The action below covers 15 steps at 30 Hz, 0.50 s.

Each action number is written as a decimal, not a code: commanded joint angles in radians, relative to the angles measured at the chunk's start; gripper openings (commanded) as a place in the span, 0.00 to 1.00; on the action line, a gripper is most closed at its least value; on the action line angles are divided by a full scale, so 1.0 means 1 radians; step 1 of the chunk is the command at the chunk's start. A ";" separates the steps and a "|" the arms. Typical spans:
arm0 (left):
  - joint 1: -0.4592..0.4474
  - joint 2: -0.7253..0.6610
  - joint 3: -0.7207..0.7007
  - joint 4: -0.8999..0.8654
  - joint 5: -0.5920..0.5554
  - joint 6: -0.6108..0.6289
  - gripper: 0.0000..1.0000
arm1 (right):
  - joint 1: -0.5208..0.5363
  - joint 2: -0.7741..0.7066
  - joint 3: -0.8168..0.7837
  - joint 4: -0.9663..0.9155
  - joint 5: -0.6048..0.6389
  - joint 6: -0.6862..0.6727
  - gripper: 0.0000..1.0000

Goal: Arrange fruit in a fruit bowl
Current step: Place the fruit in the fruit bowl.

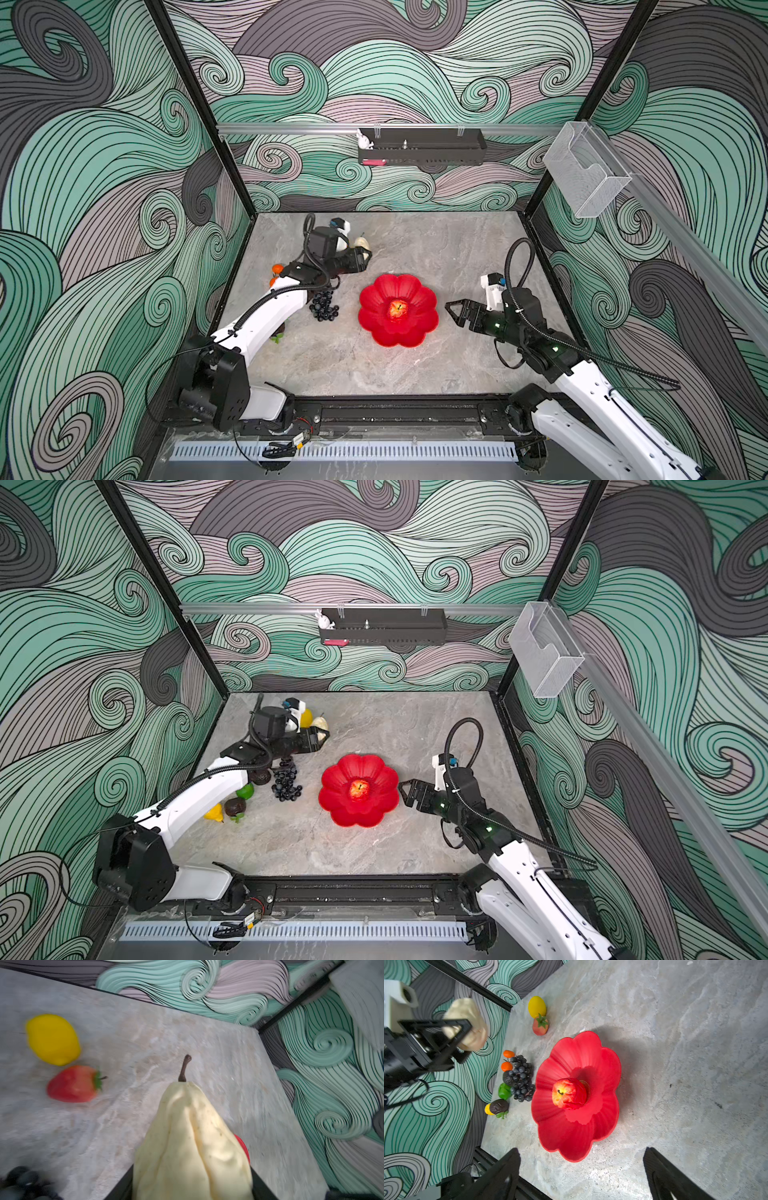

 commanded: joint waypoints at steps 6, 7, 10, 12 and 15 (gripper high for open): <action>-0.200 -0.025 -0.131 0.235 0.122 0.292 0.57 | 0.009 -0.022 0.046 -0.034 -0.095 0.027 0.93; -0.222 -0.027 -0.156 0.258 0.129 0.320 0.56 | 0.012 -0.025 0.051 -0.035 -0.102 0.032 0.93; -0.279 -0.044 -0.229 0.324 0.131 0.397 0.56 | 0.017 -0.026 0.057 -0.037 -0.109 0.049 0.92; -0.309 -0.056 -0.265 0.351 0.122 0.438 0.56 | 0.024 -0.020 0.059 -0.023 -0.114 0.063 0.92; -0.340 -0.067 -0.305 0.391 0.114 0.481 0.56 | 0.042 0.001 0.056 0.005 -0.120 0.094 0.92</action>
